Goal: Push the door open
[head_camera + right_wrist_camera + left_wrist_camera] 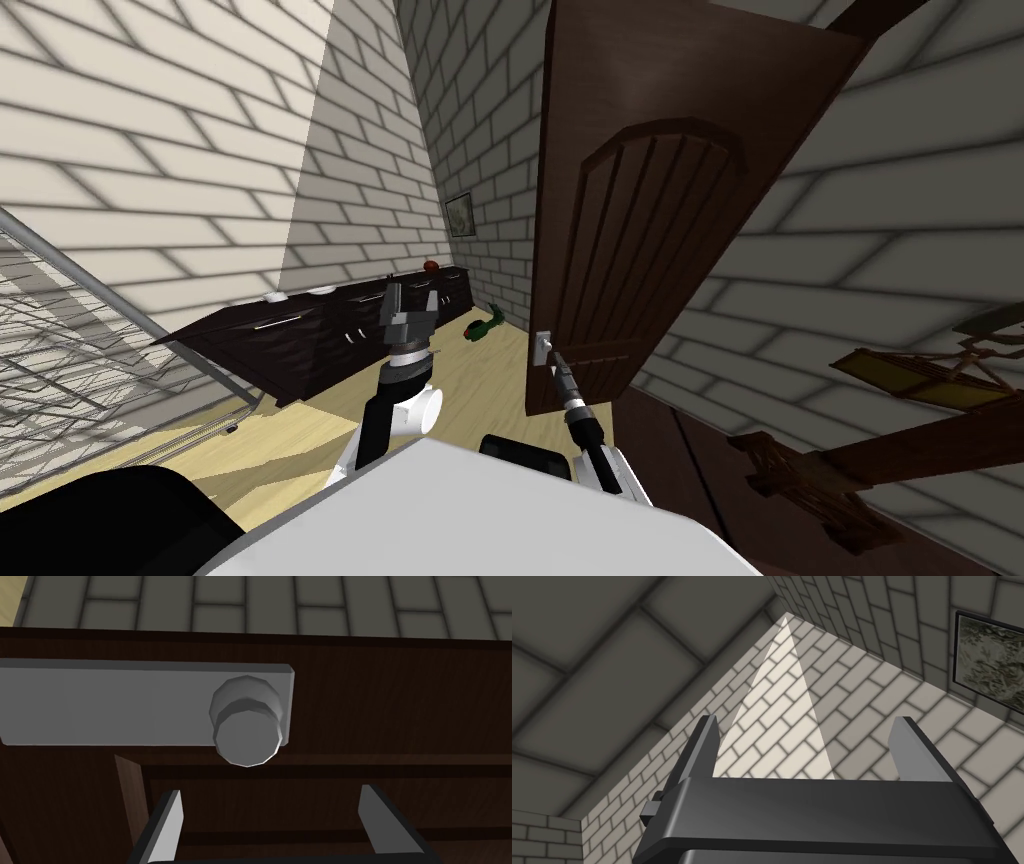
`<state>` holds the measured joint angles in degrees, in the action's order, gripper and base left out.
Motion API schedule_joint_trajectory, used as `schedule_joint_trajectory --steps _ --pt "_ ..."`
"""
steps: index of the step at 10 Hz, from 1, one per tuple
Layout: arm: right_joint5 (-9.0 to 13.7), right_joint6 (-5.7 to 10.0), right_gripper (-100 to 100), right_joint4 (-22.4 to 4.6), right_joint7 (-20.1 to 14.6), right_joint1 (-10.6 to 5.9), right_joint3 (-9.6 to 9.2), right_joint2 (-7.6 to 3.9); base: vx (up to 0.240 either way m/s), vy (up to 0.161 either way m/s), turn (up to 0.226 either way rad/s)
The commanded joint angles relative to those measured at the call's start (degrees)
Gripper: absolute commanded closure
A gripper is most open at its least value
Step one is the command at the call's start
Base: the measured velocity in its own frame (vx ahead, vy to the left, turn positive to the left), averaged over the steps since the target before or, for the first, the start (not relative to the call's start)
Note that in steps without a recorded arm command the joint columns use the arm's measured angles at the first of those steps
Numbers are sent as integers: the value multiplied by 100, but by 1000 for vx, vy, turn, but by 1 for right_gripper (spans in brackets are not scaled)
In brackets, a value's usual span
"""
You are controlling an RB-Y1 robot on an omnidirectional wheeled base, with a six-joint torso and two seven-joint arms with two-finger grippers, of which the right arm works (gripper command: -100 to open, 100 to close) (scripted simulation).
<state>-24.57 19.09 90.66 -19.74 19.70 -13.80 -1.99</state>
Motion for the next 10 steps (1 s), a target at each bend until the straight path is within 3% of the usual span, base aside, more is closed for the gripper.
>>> schedule_joint_trajectory --steps 1,2,3,4,9,10 --pt "32 23 -100 -77 39 -84 38 40 262 67 17" --pt "53 39 -100 -137 65 -147 66 128 277 79 16" --pt "38 25 -100 -104 49 -115 49 87 131 38 1" --pt "38 25 100 -104 49 -115 49 87 -10 -6 -7" --pt "38 25 100 -104 49 -115 49 87 -29 -10 -2" --pt "72 -26 100 -140 80 -153 153 25 95 82 -55"
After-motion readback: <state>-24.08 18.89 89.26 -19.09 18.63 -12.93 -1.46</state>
